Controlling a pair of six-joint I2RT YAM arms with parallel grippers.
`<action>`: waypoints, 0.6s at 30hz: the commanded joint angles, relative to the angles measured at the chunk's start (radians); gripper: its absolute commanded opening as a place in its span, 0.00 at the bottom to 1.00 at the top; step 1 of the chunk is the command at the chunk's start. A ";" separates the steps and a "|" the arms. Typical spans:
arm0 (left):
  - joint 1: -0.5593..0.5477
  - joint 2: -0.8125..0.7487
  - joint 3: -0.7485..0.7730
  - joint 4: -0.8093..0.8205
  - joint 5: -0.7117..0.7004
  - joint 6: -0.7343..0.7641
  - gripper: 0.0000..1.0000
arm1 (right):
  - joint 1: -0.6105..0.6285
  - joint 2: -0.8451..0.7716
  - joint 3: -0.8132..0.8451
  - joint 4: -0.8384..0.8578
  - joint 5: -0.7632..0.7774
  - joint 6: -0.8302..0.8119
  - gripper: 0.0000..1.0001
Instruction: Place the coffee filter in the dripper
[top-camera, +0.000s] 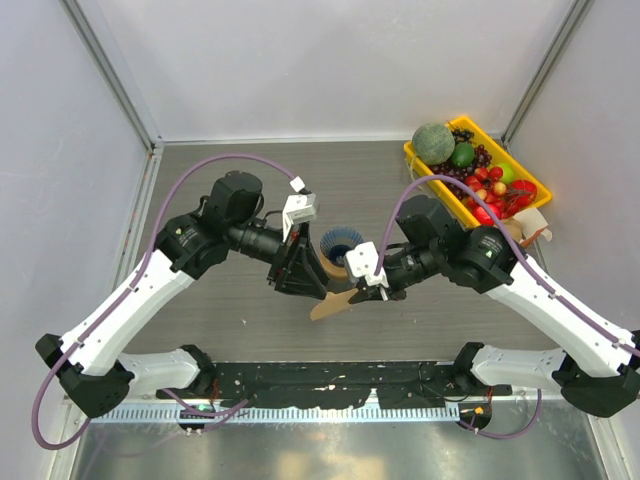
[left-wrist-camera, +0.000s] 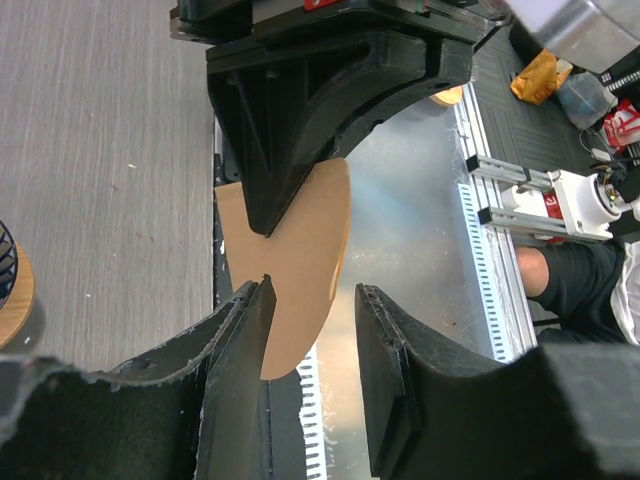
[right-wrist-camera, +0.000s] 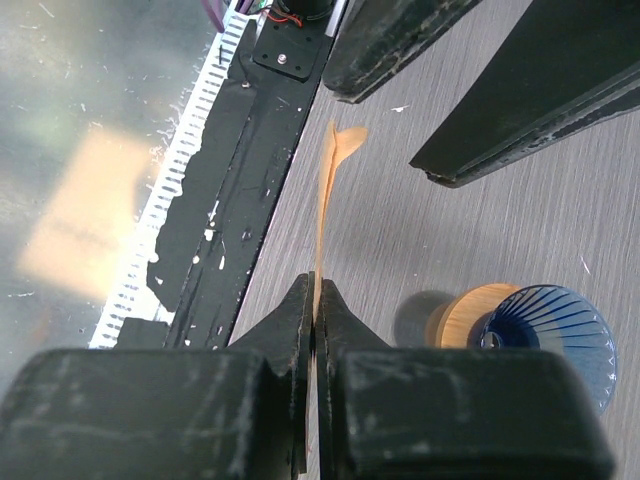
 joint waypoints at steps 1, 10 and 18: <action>0.007 -0.018 0.019 0.036 -0.009 -0.001 0.46 | 0.008 -0.020 0.002 0.038 -0.019 0.005 0.05; -0.011 -0.018 0.004 0.040 0.047 0.002 0.34 | 0.008 -0.011 0.003 0.048 -0.016 0.018 0.05; -0.019 -0.010 0.007 0.040 0.033 0.001 0.28 | 0.009 -0.004 0.011 0.048 -0.017 0.019 0.05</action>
